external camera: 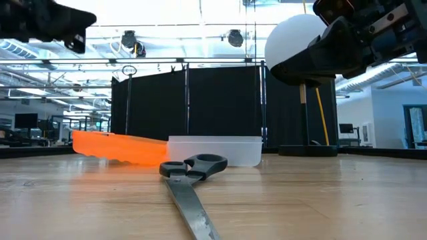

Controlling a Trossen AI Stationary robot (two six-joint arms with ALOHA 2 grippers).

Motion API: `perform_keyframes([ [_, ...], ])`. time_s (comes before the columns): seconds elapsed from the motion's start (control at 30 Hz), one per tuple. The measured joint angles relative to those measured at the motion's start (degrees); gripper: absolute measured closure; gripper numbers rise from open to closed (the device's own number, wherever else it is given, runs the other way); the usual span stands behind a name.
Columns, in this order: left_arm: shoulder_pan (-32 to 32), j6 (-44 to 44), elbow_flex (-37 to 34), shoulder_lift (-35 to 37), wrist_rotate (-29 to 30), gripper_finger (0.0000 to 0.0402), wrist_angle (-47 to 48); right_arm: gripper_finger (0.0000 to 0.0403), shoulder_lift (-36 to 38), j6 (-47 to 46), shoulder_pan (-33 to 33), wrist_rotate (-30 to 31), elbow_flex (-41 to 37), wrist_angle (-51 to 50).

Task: Pick & place school supplies into a supply box
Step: Put the black scissors into the supply box

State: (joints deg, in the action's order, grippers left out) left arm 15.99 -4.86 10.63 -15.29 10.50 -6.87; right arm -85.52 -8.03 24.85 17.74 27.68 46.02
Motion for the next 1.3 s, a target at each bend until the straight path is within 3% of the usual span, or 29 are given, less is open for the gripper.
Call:
perform_keyframes([
  [0.37, 1.0, 5.0, -4.1, 0.0, -1.3, 0.0396, -0.1, 0.0403, 0.0, 1.6, -0.1, -0.1, 0.0, 1.0],
  [0.67, 1.0, 14.5, -10.1, -0.1, 6.7, 0.0395, -1.0, 0.0403, 0.0, 4.8, -0.3, 0.1, 1.2, -0.2],
  [0.73, 1.0, 18.3, -10.1, -0.3, 8.4, 0.0395, 1.2, 0.0403, 0.0, 2.6, -1.0, -0.1, 4.0, -4.7],
  [0.83, 1.0, 22.8, -10.1, -1.0, 9.7, 0.0394, 2.2, 0.0403, 0.0, 1.4, -1.9, -0.8, 11.1, -19.8],
  [1.0, 1.0, 20.7, -10.1, -1.2, 10.2, 0.0394, -1.9, 0.0403, 0.0, 1.6, -1.9, -2.5, 25.7, -45.4],
  [1.17, 1.0, 19.8, -10.1, -1.2, 9.1, 0.0394, -4.6, 0.0403, 0.0, 0.0, 0.4, -2.5, 35.7, -54.8],
  [1.3, 1.0, 18.8, -10.1, -1.2, 8.9, 0.0394, -3.9, 0.0403, -1.9, -2.0, 3.8, 1.0, 42.5, -61.1],
])
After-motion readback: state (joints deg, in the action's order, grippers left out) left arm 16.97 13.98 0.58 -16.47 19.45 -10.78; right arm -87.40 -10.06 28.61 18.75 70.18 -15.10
